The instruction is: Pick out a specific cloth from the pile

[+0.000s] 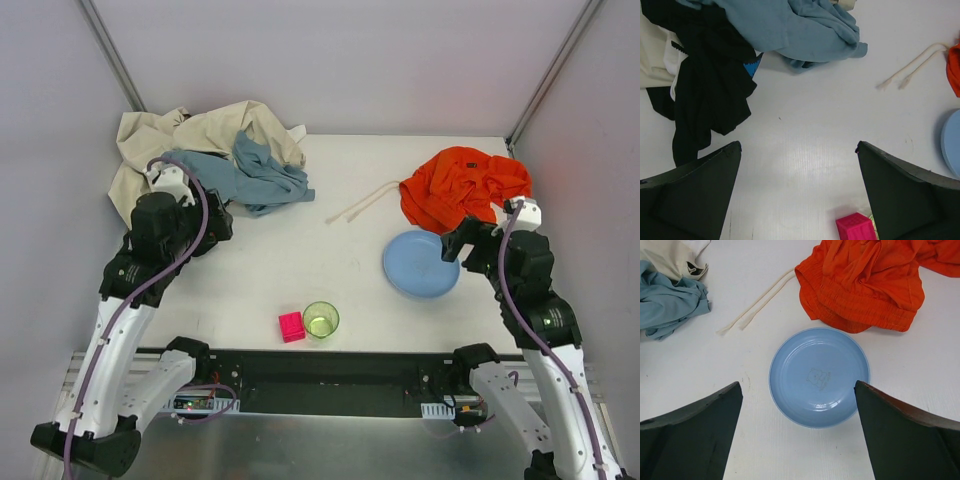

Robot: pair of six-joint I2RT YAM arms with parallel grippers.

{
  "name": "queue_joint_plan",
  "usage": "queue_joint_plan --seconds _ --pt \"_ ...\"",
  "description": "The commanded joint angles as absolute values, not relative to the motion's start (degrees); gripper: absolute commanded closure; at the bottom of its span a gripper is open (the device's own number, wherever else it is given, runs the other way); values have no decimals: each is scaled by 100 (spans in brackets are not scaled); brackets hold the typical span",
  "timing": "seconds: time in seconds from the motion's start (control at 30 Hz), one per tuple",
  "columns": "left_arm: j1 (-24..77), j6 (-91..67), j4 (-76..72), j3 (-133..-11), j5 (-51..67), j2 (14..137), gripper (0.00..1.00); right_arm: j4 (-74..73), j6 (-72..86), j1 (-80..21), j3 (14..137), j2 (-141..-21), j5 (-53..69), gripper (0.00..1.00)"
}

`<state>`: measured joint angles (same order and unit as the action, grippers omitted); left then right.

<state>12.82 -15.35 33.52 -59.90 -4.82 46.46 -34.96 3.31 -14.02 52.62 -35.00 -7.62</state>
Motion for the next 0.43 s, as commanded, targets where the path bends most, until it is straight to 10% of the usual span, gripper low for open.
queue_joint_plan --seconds 0.0,0.4 --pt "1345 -1398 2962 -5836 -273 4334 1 -3322 264 -1424 5080 -3191 -888 4" --pt "1345 -1213 2119 -5002 -9 3455 1 -3138 273 -1424 4720 -2962 -967 4"
